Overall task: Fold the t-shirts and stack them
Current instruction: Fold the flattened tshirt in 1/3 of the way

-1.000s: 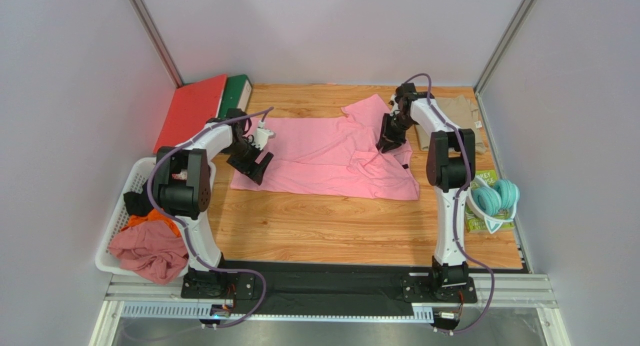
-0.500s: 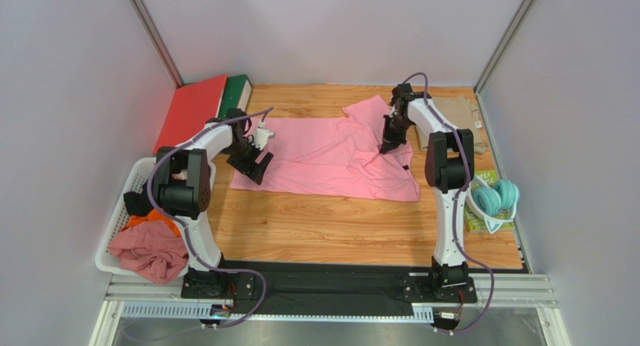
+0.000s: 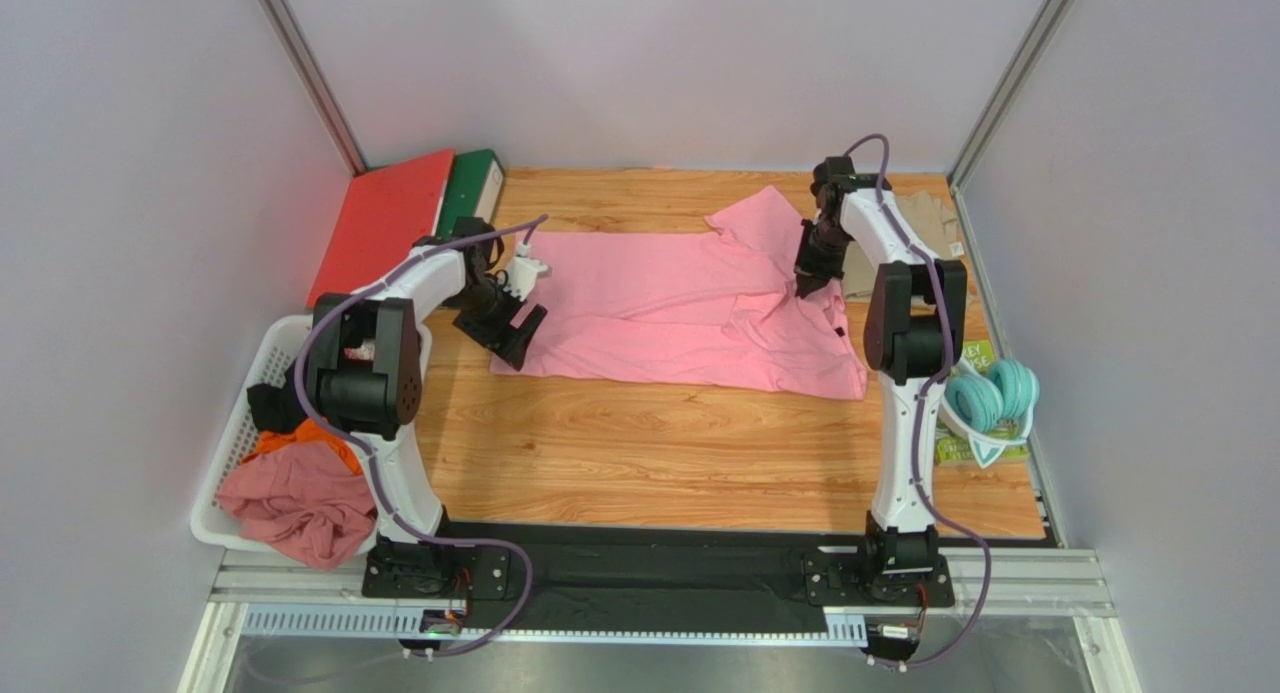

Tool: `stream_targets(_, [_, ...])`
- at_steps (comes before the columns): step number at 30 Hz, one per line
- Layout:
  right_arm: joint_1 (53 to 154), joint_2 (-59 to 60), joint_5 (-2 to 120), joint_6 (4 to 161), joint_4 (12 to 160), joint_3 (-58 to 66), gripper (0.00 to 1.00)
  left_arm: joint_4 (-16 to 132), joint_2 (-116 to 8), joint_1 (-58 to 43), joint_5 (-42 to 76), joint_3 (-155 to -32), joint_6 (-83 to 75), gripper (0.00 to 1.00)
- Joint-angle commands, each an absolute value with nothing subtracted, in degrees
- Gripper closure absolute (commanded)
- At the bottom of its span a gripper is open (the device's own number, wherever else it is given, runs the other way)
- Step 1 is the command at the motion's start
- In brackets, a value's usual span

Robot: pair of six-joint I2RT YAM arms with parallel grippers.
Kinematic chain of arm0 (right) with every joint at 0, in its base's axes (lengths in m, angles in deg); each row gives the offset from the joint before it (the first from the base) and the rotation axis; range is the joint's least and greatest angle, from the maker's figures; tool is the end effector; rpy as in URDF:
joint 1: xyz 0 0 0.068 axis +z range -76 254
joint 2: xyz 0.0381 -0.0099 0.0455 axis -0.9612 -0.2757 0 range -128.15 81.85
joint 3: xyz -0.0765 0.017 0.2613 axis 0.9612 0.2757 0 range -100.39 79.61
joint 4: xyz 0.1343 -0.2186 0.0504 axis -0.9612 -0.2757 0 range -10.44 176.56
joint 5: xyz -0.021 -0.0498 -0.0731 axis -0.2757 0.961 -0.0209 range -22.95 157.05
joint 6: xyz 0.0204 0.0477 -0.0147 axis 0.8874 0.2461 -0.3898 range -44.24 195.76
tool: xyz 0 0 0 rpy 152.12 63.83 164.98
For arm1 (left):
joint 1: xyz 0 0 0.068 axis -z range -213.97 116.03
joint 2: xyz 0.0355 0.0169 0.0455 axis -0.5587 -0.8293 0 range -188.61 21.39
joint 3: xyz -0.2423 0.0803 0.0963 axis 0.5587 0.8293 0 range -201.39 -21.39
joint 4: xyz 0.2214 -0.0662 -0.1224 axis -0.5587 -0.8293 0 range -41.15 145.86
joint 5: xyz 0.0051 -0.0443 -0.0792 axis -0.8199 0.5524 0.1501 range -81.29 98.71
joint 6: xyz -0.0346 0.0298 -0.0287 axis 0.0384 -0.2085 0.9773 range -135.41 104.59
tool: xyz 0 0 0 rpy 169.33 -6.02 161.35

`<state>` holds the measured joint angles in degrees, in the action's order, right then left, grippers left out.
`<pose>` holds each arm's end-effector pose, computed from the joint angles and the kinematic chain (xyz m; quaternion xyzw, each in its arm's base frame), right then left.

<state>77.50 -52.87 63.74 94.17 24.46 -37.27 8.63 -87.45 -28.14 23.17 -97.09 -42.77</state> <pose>0.4755 0.0311 0.1754 0.1266 0.9877 0.0449 0.0805 0.3586 -0.0456 0.1727 0.2924 0.9444 -0.1077 0.1053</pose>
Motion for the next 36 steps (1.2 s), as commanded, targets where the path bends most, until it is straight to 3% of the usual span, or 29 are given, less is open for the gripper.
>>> stream_targets(1, [76.9, -51.5, 63.5, 95.0, 24.1, -39.3, 0.94, 9.6, -86.9, -28.2, 23.6, -97.1, -43.6, 0.10])
stream_targets(3, [76.9, -51.5, 61.7, 95.0, 24.2, -38.7, 0.67, 9.6, -87.2, -28.2, 23.7, -97.2, -43.5, 0.10])
stream_targets(4, [77.0, -51.2, 61.4, 95.0, 24.2, -37.9, 0.66, 9.7, -87.2, -28.2, 23.7, -97.2, -43.4, 0.10])
stream_targets(23, [78.7, -51.0, 61.0, 95.2, 25.1, -36.0, 0.69, 7.4, -87.7, -22.3, 32.1, -105.1, -37.6, 0.09])
stream_targets(29, [78.7, -50.7, 61.0, 95.0, 25.1, -36.1, 0.71, 7.0, -94.3, -23.2, 29.8, -104.5, -37.8, 0.10])
stream_targets(36, [78.7, -50.7, 61.2, 95.2, 25.0, -36.7, 0.71, 3.9, -93.8, -27.5, 31.8, -104.6, -38.5, 0.14])
